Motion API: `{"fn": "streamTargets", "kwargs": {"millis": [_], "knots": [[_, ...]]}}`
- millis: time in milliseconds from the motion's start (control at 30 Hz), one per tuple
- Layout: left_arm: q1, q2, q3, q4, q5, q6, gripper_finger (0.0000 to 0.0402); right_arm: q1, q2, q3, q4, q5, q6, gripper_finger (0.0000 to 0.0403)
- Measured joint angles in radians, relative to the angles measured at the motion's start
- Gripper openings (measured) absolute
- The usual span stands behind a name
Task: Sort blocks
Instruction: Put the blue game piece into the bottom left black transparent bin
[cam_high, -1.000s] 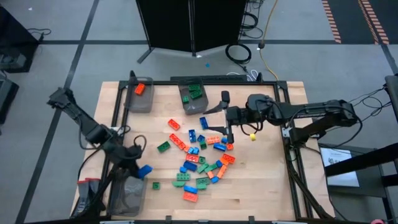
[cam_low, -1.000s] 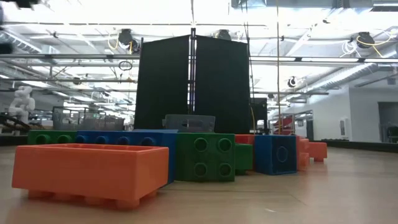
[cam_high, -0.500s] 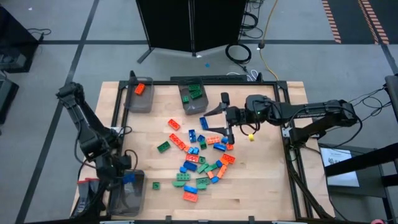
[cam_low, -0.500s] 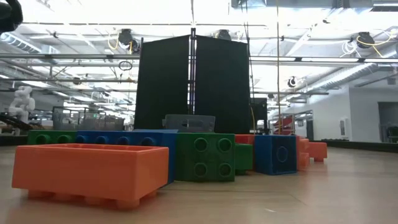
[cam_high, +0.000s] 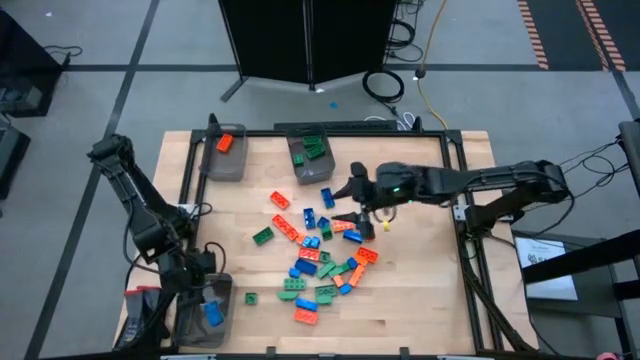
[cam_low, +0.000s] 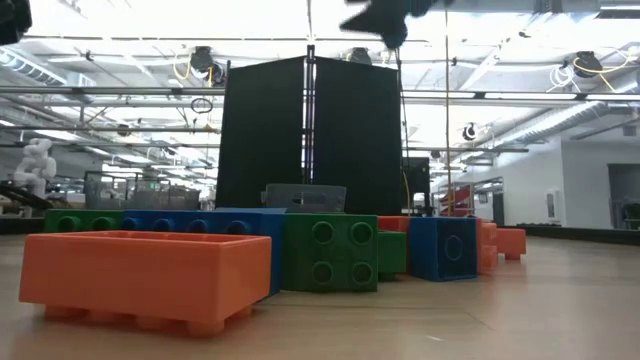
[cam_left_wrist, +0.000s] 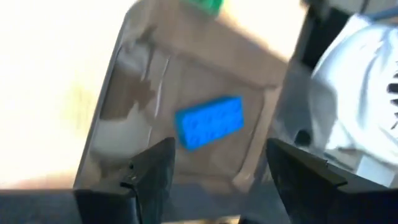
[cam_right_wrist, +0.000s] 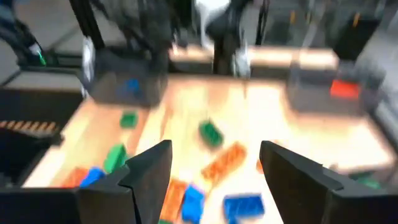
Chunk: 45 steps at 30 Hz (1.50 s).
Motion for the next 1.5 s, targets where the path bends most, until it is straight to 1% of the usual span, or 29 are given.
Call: {"fn": "streamTargets", "kwargs": {"millis": [67, 200, 267, 300, 367, 500, 567, 667, 767, 900, 1000, 1067, 1233, 1333, 1500], "knots": [[0.024, -0.001, 0.000, 0.039, -0.022, 0.040, 0.0252, 0.000, 0.044, -0.002, -0.054, 0.062, 0.031, 0.0240], [0.081, -0.005, 0.002, 0.110, -0.031, 0.127, 0.0253, -0.003, 0.158, -0.003, -0.128, 0.216, 0.092, 0.0240], [0.109, -0.004, 0.019, 0.119, -0.050, 0.168, 0.0253, -0.011, 0.220, -0.003, -0.116, 0.287, 0.145, 0.0240], [0.122, -0.004, 0.032, 0.120, -0.059, 0.193, 0.0253, -0.016, 0.246, -0.003, -0.101, 0.308, 0.181, 0.0240], [0.141, -0.005, 0.058, 0.127, -0.083, 0.244, 0.0253, -0.030, 0.300, -0.002, -0.090, 0.317, 0.260, 0.0240], [0.159, -0.005, 0.100, 0.124, -0.151, 0.340, 0.0253, -0.048, 0.401, 0.033, -0.105, 0.344, 0.413, 0.0240], [0.164, -0.005, 0.115, 0.125, -0.184, 0.387, 0.0253, -0.055, 0.442, 0.067, -0.130, 0.386, 0.463, 0.0240], [0.164, -0.005, 0.131, 0.124, -0.214, 0.447, 0.0253, -0.069, 0.493, 0.135, -0.201, 0.428, 0.490, 0.0240], [0.164, -0.005, 0.133, 0.122, -0.234, 0.476, 0.0253, -0.091, 0.537, 0.215, -0.276, 0.426, 0.491, 0.0240], [0.164, -0.005, 0.133, 0.121, -0.236, 0.478, 0.0253, -0.116, 0.601, 0.320, -0.386, 0.424, 0.491, 0.0240], [0.164, -0.005, 0.133, 0.121, -0.236, 0.481, 0.0254, -0.129, 0.650, 0.371, -0.445, 0.390, 0.482, 0.0241], [0.161, -0.005, 0.133, 0.121, -0.236, 0.498, 0.0254, -0.137, 0.675, 0.389, -0.489, 0.352, 0.475, 0.0245], [0.161, -0.005, 0.133, 0.121, -0.231, 0.529, 0.0254, -0.147, 0.706, 0.401, -0.526, 0.258, 0.472, 0.0264], [0.161, -0.005, 0.133, 0.121, -0.231, 0.549, 0.0254, -0.150, 0.705, 0.404, -0.525, 0.262, 0.470, 0.0272], [0.161, -0.005, 0.133, 0.121, -0.231, 0.556, 0.0254, -0.173, 0.705, 0.404, -0.516, 0.260, 0.460, 0.0273]]}}
